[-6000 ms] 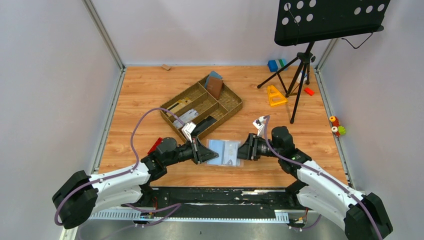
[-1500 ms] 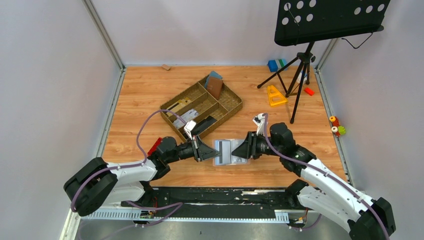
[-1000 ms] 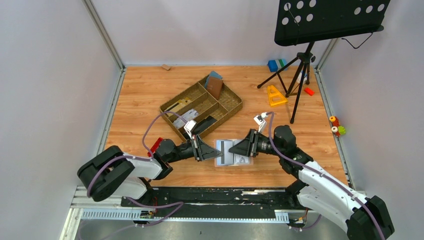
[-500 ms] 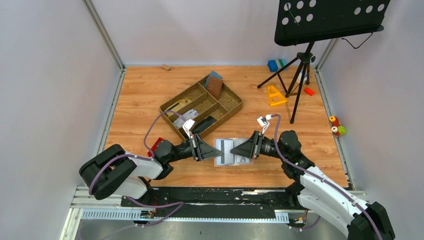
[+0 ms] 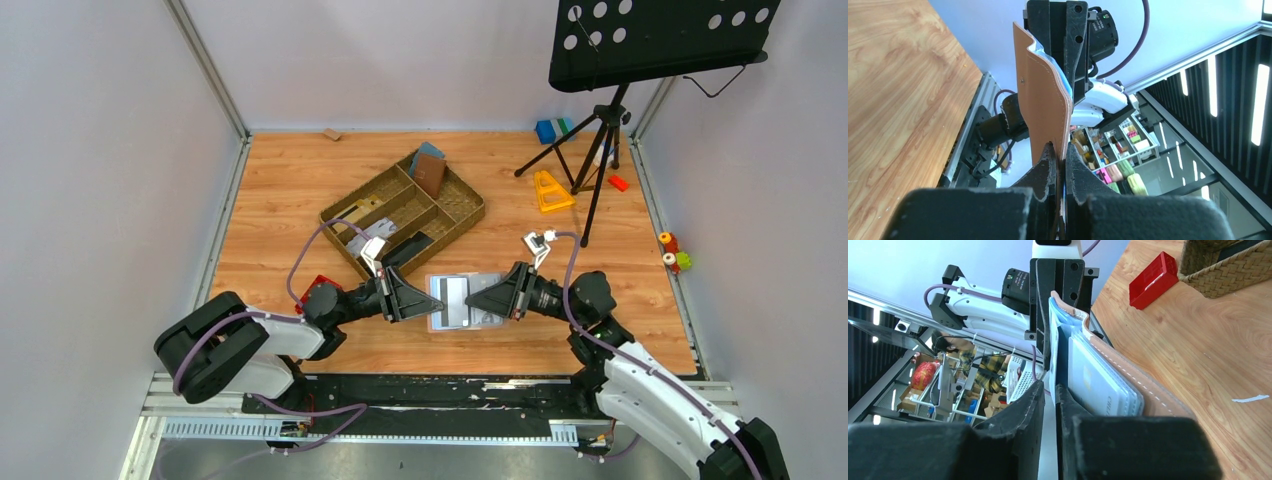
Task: Take the credit cards out of the card holder
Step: Remove the credit card from the card holder.
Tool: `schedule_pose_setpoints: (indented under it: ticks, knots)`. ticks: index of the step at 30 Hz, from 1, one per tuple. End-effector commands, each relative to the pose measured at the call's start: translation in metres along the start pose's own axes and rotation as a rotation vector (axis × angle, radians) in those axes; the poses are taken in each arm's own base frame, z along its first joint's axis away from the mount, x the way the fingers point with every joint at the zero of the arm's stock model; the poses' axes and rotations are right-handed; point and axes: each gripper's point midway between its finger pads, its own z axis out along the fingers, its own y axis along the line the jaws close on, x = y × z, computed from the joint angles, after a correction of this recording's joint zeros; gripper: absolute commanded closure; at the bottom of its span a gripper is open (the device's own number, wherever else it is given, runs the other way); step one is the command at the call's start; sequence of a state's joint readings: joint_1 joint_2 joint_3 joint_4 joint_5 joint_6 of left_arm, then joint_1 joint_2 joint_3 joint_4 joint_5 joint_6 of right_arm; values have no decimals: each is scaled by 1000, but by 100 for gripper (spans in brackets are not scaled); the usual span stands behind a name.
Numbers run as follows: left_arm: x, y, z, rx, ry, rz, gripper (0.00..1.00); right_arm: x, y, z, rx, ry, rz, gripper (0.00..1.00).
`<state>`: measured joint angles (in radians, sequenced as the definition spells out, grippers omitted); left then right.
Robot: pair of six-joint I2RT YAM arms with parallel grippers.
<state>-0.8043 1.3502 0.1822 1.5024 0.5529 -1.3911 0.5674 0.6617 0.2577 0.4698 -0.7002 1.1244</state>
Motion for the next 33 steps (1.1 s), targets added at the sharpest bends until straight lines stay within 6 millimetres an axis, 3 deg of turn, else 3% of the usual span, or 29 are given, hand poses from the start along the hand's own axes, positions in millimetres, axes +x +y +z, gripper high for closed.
schedule_pose_setpoints:
  ticks: [1, 19, 24, 29, 33]
  knots:
    - [-6, -30, 2, 116, -14, 65, 100, -11, 23, 4, -62, -4, -52, 83]
    - [-4, -26, 7, 108, 9, 51, 100, -4, 27, 13, -63, 63, -80, 86]
    - [-2, -23, 9, 103, 16, 38, 100, 0, 22, 13, -49, 79, -75, 100]
    - [-6, -27, 6, 108, -6, 56, 93, -2, 12, 6, 27, 38, -95, 100]
    - [-7, -22, 3, 67, -17, 73, 97, -5, 9, -2, 60, -6, -109, 100]
